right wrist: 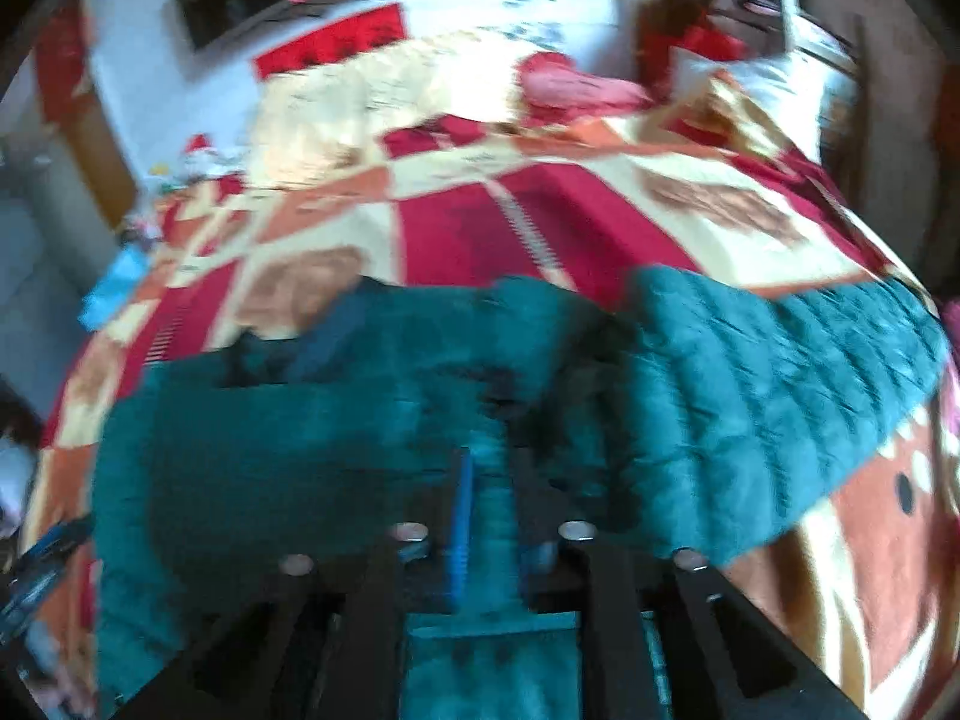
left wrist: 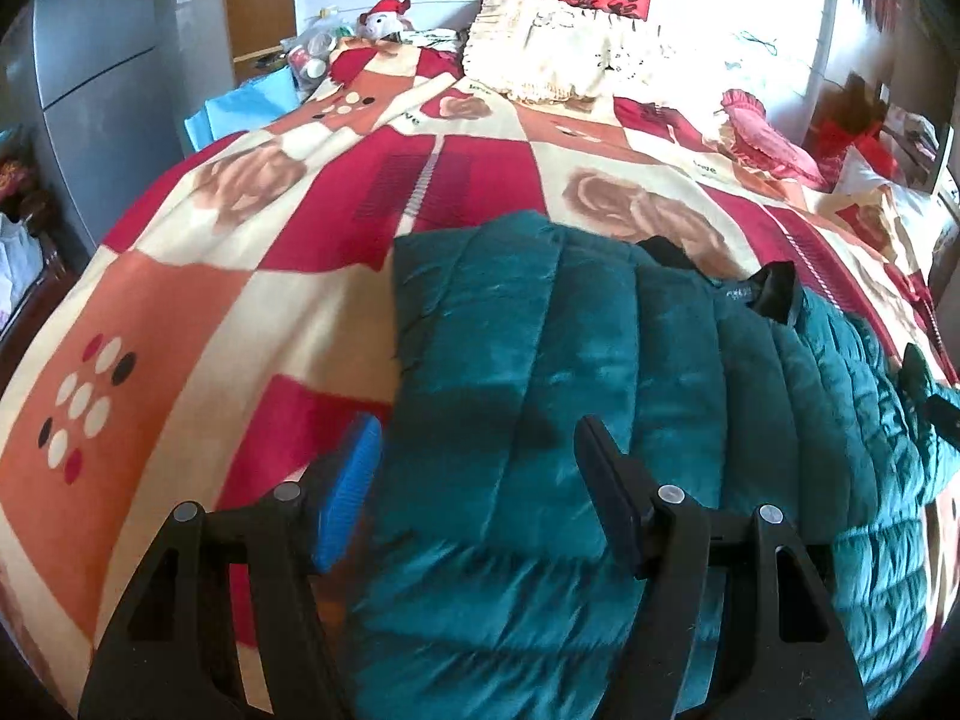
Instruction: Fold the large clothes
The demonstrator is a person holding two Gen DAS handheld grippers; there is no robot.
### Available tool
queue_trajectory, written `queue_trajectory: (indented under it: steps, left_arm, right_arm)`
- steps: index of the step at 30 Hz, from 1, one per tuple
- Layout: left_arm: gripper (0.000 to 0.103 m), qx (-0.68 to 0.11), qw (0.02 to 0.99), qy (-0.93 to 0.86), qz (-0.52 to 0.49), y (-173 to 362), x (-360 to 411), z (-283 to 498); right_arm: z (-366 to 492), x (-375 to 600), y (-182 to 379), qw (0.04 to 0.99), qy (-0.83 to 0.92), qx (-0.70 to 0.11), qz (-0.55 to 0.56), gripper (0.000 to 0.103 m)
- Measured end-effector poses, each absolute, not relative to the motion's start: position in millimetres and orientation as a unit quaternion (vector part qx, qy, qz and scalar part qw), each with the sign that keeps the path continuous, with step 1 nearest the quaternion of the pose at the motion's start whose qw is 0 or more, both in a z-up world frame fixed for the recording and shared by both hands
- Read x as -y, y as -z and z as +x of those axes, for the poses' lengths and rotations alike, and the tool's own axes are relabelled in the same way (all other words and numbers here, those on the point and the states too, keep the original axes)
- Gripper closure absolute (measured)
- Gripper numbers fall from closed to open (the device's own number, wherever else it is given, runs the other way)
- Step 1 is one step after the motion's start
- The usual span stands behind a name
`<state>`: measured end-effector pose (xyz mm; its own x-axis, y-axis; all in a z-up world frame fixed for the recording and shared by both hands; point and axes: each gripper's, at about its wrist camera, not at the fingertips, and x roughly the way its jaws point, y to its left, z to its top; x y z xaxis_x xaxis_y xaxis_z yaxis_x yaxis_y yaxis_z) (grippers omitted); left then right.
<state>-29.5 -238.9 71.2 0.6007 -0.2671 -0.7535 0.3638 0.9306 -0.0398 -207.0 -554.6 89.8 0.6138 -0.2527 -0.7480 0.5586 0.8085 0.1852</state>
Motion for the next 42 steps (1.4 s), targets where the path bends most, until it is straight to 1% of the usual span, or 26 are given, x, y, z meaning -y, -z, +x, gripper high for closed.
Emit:
queue_trajectory:
  steps: [1,2,3,5,6,9,11,12,15,19,23,25,28,30,35,42]
  left_arm:
    - [0.035,-0.410,0.893,0.175,0.064,-70,244,-27]
    - [0.035,-0.414,0.891,0.174,0.069,-66,249,-25]
    - [0.035,-0.420,0.888,0.174,0.070,-62,253,-23]
    - [0.035,-0.430,0.884,0.172,0.069,-53,256,-21]
    - [0.035,-0.432,0.883,0.169,0.073,-48,257,-22]
    - [0.033,-0.421,0.887,0.169,0.088,-39,260,-26]
    - [0.032,-0.416,0.889,0.172,0.088,-36,260,-27]
    - [0.031,-0.417,0.888,0.174,0.085,-35,259,-26]
    - [0.026,-0.420,0.887,0.173,0.078,-30,258,-22]
    - [0.025,-0.418,0.889,0.175,0.067,-27,255,-22]
    - [0.025,-0.413,0.891,0.176,0.066,-27,255,-23]
    - [0.025,-0.412,0.892,0.176,0.065,-26,254,-23]
    - [0.024,-0.408,0.894,0.174,0.070,-26,256,-25]
    - [0.024,-0.406,0.895,0.173,0.071,-25,256,-25]
    - [0.023,-0.401,0.897,0.170,0.072,-24,257,-26]
    - [0.023,-0.398,0.898,0.171,0.071,-37,248,-39]
  right_arm:
    - [-202,547,-92,0.882,0.208,-0.367,0.212,0.035]
    - [-197,540,-93,0.887,0.188,-0.359,0.220,0.034]
    - [-193,531,-91,0.891,0.178,-0.356,0.220,0.034]
    - [-168,503,-79,0.890,0.153,-0.383,0.193,0.034]
    - [-168,503,-79,0.890,0.153,-0.383,0.193,0.034]
    - [-145,487,-58,0.885,0.143,-0.406,0.177,0.040]
    - [-130,485,-33,0.876,0.166,-0.424,0.159,0.040]
    - [-130,485,-33,0.876,0.166,-0.424,0.159,0.040]
    - [-122,489,-20,0.871,0.193,-0.428,0.145,0.040]
    - [-131,494,-30,0.868,0.196,-0.428,0.157,0.040]
    - [-169,492,-58,0.886,0.201,-0.388,0.153,0.040]
    - [-174,492,-59,0.887,0.206,-0.385,0.148,0.040]
    - [-179,494,-49,0.876,0.228,-0.404,0.134,0.040]
    - [-175,498,-29,0.864,0.226,-0.427,0.142,0.040]
    - [-172,487,-16,0.872,0.241,-0.414,0.102,0.040]
    - [-174,490,-15,0.875,0.239,-0.407,0.112,0.040]
